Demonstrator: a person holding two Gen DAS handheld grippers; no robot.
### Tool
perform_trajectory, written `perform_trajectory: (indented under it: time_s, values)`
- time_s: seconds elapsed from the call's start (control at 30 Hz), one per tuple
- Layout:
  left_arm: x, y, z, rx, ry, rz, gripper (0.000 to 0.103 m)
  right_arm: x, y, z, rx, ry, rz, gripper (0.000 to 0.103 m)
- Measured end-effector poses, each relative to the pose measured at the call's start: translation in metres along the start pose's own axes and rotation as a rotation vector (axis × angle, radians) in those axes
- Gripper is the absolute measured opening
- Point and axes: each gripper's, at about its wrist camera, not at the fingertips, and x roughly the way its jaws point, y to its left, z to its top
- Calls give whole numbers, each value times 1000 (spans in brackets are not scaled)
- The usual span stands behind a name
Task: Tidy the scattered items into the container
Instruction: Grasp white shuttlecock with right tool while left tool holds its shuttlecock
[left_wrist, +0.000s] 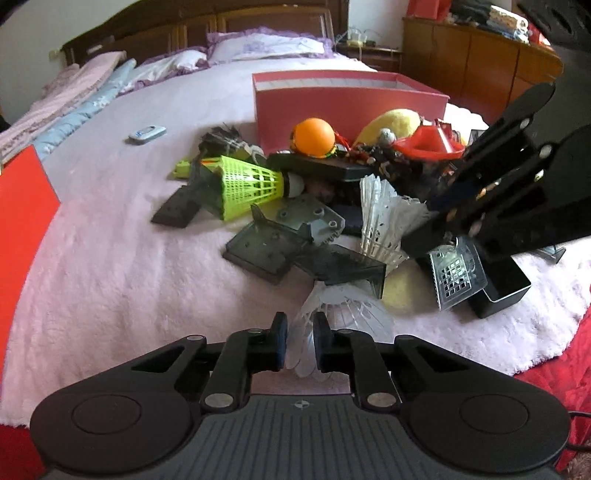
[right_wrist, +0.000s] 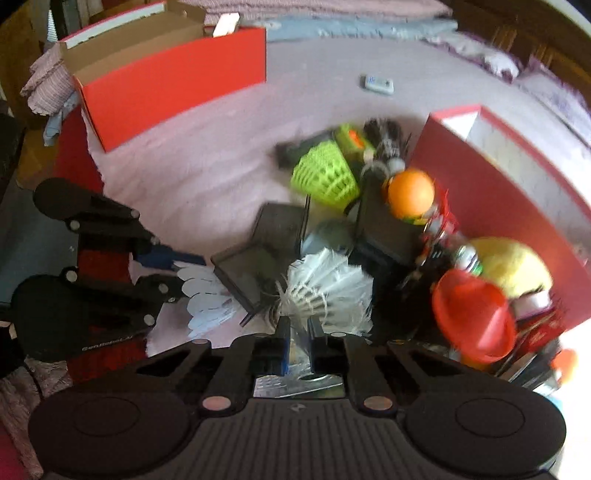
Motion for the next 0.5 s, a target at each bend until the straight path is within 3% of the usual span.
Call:
perform_trajectory:
  time_s: [0.1,0.23,0.3,0.5]
  values:
    - [8,0,1,0,16,-1,13,13,4,3,31,-7,-6,20]
    - [-2,3,1,-24,-11,-40,6,23,6,1,118,-22,24,5]
    - [-8,4,1,-35,-20,-48,5,23,8,-6,184,-47,25,5]
    - [-26,8,2,-101,-44,-103,5,-8,15,-36,440,-212,59,4]
